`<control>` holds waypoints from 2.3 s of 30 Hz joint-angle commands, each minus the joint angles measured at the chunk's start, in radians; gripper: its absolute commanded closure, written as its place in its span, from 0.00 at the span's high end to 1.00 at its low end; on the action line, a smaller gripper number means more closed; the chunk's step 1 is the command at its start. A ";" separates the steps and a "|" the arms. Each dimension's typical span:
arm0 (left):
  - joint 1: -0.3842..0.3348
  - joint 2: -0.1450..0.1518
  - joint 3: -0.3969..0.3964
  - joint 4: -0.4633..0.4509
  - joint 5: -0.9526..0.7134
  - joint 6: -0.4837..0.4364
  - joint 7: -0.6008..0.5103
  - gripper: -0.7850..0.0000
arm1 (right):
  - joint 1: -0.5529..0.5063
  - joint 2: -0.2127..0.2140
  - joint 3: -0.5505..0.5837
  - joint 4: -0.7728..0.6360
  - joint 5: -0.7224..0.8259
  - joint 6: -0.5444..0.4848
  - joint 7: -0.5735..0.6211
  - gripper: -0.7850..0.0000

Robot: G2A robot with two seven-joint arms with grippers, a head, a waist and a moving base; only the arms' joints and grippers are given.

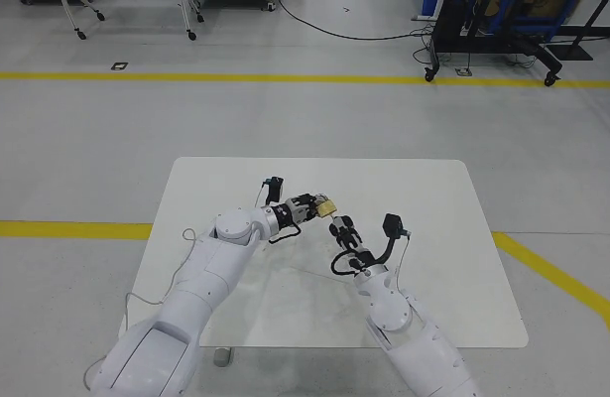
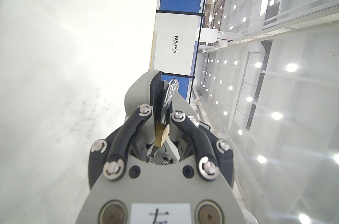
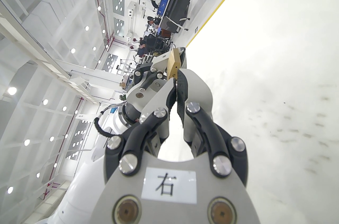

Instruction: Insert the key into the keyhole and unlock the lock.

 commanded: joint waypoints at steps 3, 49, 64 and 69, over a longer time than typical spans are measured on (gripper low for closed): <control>-0.001 0.000 0.002 0.000 0.008 -0.006 -0.011 0.00 | 0.006 -0.003 -0.001 0.008 -0.001 0.004 -0.002 0.00; 0.041 0.009 -0.069 -0.024 -0.162 0.008 -0.247 0.00 | -0.121 0.036 0.269 -0.175 0.620 0.036 0.583 1.00; 0.035 0.006 -0.073 0.016 -0.251 -0.040 -0.437 0.00 | -0.094 0.058 0.286 -0.108 0.809 0.138 0.895 0.26; 0.027 0.004 -0.070 0.036 -0.252 -0.052 -0.443 0.00 | -0.077 0.059 0.260 -0.089 0.771 0.132 0.849 0.25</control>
